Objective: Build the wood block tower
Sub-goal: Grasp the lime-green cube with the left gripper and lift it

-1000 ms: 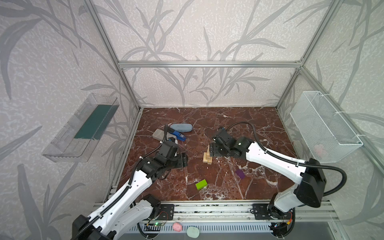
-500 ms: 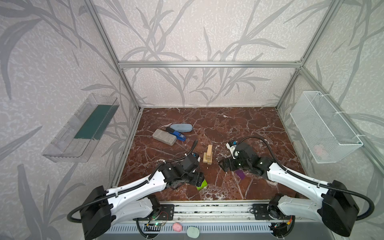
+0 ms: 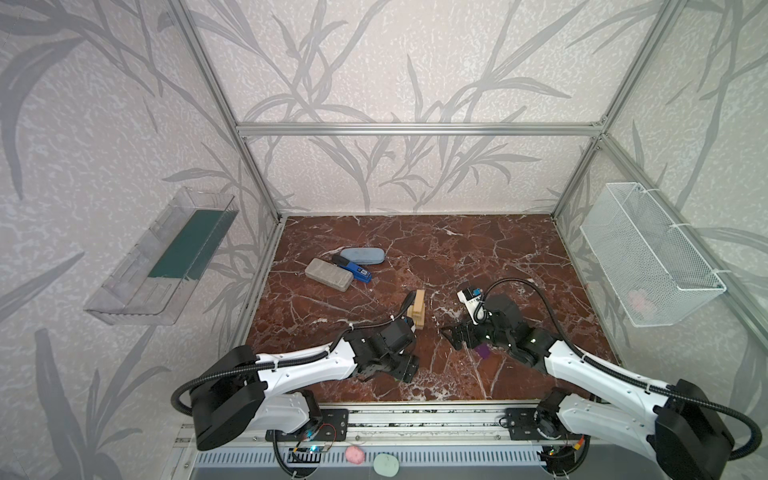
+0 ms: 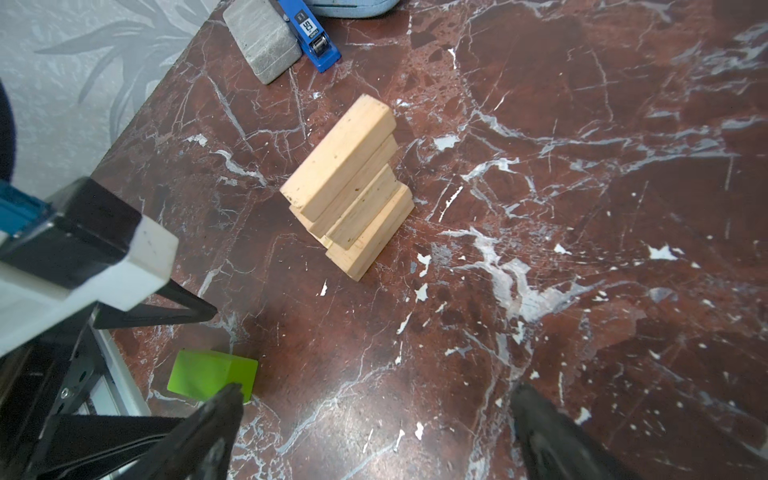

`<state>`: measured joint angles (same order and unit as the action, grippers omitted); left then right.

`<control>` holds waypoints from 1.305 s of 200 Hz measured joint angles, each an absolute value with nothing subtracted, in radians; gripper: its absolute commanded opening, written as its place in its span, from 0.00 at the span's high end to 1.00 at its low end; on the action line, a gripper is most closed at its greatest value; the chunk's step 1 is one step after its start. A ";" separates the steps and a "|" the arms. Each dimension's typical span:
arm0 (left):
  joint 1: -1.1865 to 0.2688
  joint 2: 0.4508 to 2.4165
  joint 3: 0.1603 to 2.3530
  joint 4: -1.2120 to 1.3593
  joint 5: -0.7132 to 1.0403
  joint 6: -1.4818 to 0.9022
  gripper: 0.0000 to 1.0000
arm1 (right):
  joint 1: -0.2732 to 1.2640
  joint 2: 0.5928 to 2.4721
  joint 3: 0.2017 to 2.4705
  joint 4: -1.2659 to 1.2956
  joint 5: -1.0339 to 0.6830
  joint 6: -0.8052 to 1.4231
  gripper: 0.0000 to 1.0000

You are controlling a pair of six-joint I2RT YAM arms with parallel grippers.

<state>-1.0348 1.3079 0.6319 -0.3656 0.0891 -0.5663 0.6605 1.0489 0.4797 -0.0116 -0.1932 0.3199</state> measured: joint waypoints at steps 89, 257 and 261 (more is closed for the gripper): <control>-1.181 1.417 0.702 -0.441 -0.090 -0.711 0.43 | 0.627 1.040 0.425 0.064 -0.211 0.320 0.01; -1.212 1.587 0.839 -0.522 -0.071 -0.784 0.58 | 0.600 1.071 0.423 0.083 -0.211 0.330 0.01; -1.212 1.587 0.840 -0.524 -0.071 -0.786 0.58 | 0.599 1.073 0.423 0.083 -0.211 0.330 0.01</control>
<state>-1.2121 1.5867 0.8398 -0.5236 -0.0708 -0.7860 0.5995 1.0729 0.4229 0.0830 -0.2108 0.3302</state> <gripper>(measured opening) 0.421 0.992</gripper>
